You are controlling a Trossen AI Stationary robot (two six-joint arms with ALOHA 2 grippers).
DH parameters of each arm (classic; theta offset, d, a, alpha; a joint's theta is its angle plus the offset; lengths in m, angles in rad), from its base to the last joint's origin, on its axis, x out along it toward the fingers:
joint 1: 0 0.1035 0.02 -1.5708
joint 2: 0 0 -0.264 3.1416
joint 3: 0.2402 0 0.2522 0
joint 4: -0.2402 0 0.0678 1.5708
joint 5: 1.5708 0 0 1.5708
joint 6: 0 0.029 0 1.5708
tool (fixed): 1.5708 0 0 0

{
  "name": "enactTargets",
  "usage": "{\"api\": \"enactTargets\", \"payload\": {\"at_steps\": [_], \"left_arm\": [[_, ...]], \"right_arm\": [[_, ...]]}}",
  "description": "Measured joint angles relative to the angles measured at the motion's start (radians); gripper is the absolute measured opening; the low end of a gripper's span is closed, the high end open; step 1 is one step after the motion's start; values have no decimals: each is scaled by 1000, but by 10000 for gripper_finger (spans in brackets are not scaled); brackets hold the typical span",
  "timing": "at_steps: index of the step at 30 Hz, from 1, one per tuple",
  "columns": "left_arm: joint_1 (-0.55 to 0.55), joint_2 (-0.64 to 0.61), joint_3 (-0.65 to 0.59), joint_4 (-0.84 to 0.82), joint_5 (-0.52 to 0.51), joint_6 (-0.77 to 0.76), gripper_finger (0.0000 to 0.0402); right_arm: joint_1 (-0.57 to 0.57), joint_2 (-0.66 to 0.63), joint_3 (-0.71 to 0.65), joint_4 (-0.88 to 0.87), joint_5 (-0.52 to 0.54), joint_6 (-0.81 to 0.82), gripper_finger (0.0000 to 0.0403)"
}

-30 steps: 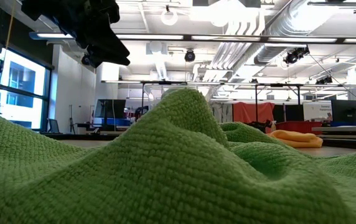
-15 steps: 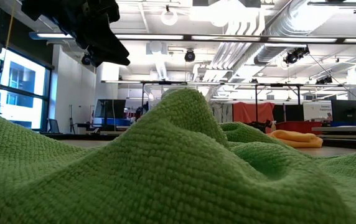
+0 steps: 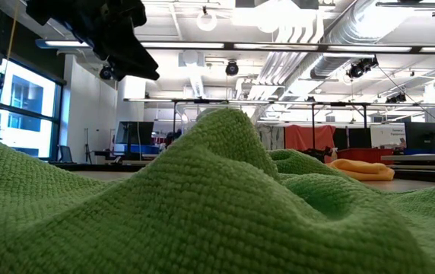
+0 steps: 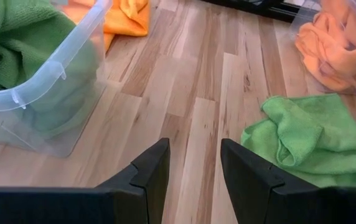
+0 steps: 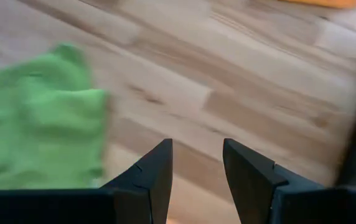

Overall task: Sort microfiber towel by color & place in baskets
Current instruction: Put the orange microfiber towel into the bottom transparent bin

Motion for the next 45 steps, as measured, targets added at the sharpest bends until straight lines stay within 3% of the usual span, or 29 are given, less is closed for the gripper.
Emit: {"api": "enactTargets", "payload": {"at_steps": [3, 9, 18, 25, 31, 37, 45], "left_arm": [[0, 0, 0, 14, -1, 0, 133], [-24, 0, 0, 52, -2, 22, 133], [-81, 0, 0, 51, -33, 29, 133], [-92, 0, 0, 51, -54, 53, 133], [-92, 0, 0, 52, -75, 63, 133], [-92, 0, 0, 49, -85, 63, 133], [-92, 0, 0, 21, -86, 63, 133]], "right_arm": [[-77, 0, -66, 1, -66, -53, 138], [-242, -23, -192, 57, -98, -228, 138], [-571, -186, -404, 287, -110, -611, 138], [-867, -319, -504, 356, -118, -589, 138], [-1096, -330, -556, 458, -216, -689, 138], [-1158, -325, -582, 627, -262, -810, 138], [-1117, -327, -582, 627, -235, -835, 138]]}}
